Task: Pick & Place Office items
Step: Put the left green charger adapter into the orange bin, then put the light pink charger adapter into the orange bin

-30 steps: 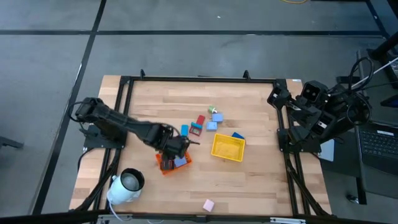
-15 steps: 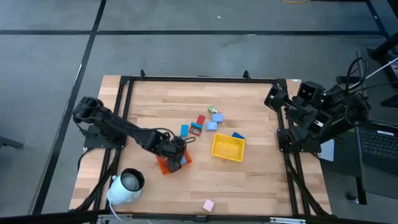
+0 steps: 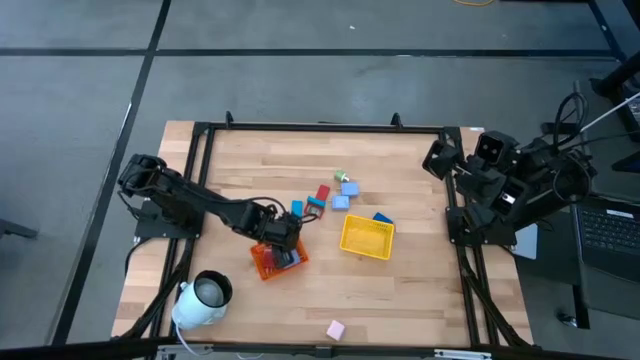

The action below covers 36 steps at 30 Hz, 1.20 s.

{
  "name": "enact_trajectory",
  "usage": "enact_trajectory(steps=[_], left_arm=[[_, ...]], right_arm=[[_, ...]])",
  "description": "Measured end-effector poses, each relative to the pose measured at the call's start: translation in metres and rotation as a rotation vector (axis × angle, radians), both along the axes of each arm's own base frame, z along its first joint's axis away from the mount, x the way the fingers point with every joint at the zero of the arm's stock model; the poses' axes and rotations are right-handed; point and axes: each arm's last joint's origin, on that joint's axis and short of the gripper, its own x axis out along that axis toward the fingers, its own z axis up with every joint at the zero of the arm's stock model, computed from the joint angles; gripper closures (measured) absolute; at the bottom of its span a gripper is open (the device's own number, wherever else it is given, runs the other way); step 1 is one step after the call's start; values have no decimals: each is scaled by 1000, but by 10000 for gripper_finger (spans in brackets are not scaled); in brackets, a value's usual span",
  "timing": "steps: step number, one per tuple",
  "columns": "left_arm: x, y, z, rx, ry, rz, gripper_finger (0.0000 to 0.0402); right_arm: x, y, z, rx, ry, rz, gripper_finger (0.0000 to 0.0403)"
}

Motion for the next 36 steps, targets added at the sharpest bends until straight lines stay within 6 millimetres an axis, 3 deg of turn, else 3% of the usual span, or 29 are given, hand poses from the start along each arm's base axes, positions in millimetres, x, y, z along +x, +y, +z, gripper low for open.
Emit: enact_trajectory(steps=[8, 15, 24, 27, 31, 36], left_arm=[[0, -2, 1, 35, -22, 13, 210], [-1, -1, 2, 62, -32, 24, 205], [-5, 3, 44, 120, -172, -49, 208], [-12, 0, 56, 102, -202, -143, 208], [-19, -7, 67, 86, -227, -417, 209], [-24, -10, 69, 244, -210, -749, 209]], right_arm=[[2, 1, -1, -1, 3, 0, 126], [3, 1, -1, -1, 2, 0, 126], [3, 1, -1, -1, 2, 0, 126], [3, 1, -1, -3, 2, -1, 126], [3, 1, -1, -8, 0, -3, 126], [3, 1, -1, -25, -3, -23, 126]])
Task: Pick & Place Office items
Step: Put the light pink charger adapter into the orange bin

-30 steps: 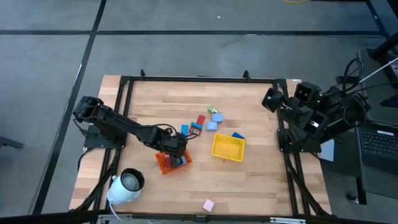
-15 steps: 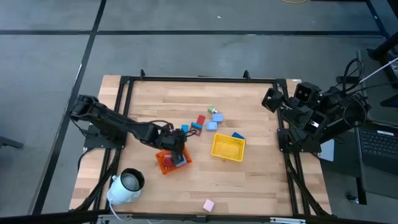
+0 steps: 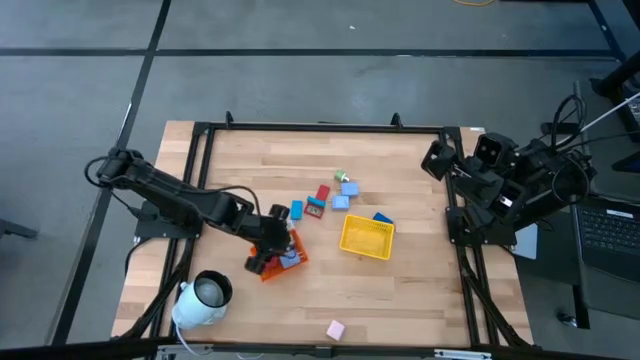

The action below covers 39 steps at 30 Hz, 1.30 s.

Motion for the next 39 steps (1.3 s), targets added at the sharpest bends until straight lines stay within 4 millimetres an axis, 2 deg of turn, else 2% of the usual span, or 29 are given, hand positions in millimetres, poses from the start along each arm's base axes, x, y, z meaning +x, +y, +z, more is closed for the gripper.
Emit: enact_trajectory(steps=[2, 5, 7, 10, 14, 20, 22, 23, 27, 29, 32, 34, 39], left_arm=[[2, 7, 0, 112, -23, -3, 207], [7, 23, 8, 183, -57, 131, 206], [12, 35, 21, 129, -102, 255, 206], [8, 51, 42, 5, -173, 426, 207], [-16, 61, 63, -55, -267, 500, 207], [-56, 49, 82, -70, -347, 455, 211], [-65, 44, 82, -24, -333, 452, 211], [-68, 42, 81, 2, -326, 453, 210], [-77, 35, 78, 80, -292, 451, 211], [-79, 33, 77, 96, -289, 453, 212], [-80, 29, 77, 112, -300, 456, 212], [-82, 27, 77, 141, -305, 459, 211], [-88, 24, 74, 183, -302, 494, 211]], right_arm=[[0, -1, 0, 3, 4, -33, 126], [1, -1, -1, -2, 10, -74, 126], [6, 1, -3, -10, 22, -83, 126], [20, 6, -9, -26, 57, -83, 126], [45, 20, -12, -69, 35, 20, 126], [83, 45, 24, -234, -60, 284, 126], [99, 53, 28, -285, 91, 376, 126], [107, 57, 25, -304, 226, 409, 126], [126, 65, -3, -364, 826, 471, 126], [134, 64, -17, -377, 1032, 473, 126], [150, 66, -37, -406, 1197, 487, 126], [160, 72, -55, -456, 1273, 556, 126], [171, 95, -108, -722, 1436, 747, 126]])
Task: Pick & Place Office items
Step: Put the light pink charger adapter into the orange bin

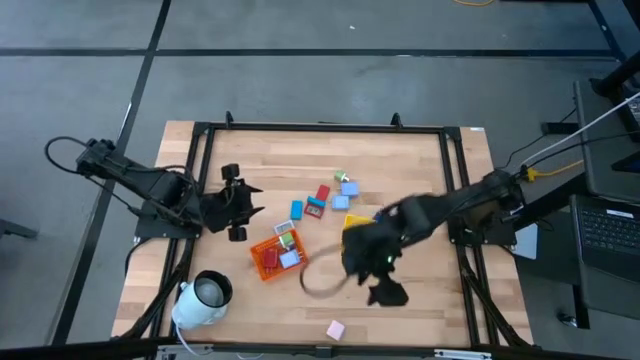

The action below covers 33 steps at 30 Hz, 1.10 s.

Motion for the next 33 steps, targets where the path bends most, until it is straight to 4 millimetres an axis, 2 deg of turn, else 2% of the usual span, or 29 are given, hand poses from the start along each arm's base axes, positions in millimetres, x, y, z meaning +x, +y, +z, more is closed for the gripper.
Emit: enact_trajectory(steps=[4, 9, 11, 17, 22, 27, 33], left_arm=[[-4, -7, -1, -59, -28, 36, 212], [-7, -27, -5, -86, -27, -29, 211], [-5, -40, -11, -87, -2, -61, 212], [1, -72, -31, -169, 23, -33, 208], [3, -98, -30, -179, 52, -46, 208], [-2, -109, -28, -126, 101, 14, 208], [-15, -114, -29, -147, 65, 81, 208]], right_arm=[[-2, 16, -30, -205, 42, 156, 126], [-2, 37, -49, -601, -142, 314, 126], [2, 45, -55, -662, -198, 345, 126], [22, 65, -74, -539, -261, 322, 126], [34, 79, -85, -417, -292, 300, 126], [36, 95, -107, -407, -261, 346, 108], [42, 116, -137, -416, -281, 390, 71]])
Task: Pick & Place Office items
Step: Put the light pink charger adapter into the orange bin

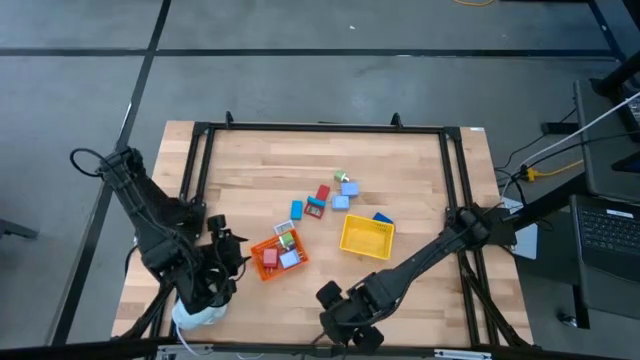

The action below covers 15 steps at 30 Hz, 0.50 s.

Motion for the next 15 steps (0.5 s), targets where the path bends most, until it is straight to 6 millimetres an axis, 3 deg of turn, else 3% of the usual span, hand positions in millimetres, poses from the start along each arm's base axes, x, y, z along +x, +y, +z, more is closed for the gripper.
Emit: enact_trajectory(steps=[9, 15], left_arm=[[-12, -3, 0, -43, -19, 48, 208], [-15, -4, 0, -52, -13, 52, 208]], right_arm=[[9, 8, -53, -81, 67, -5, 57], [12, 10, -64, -90, 66, -16, 57]])
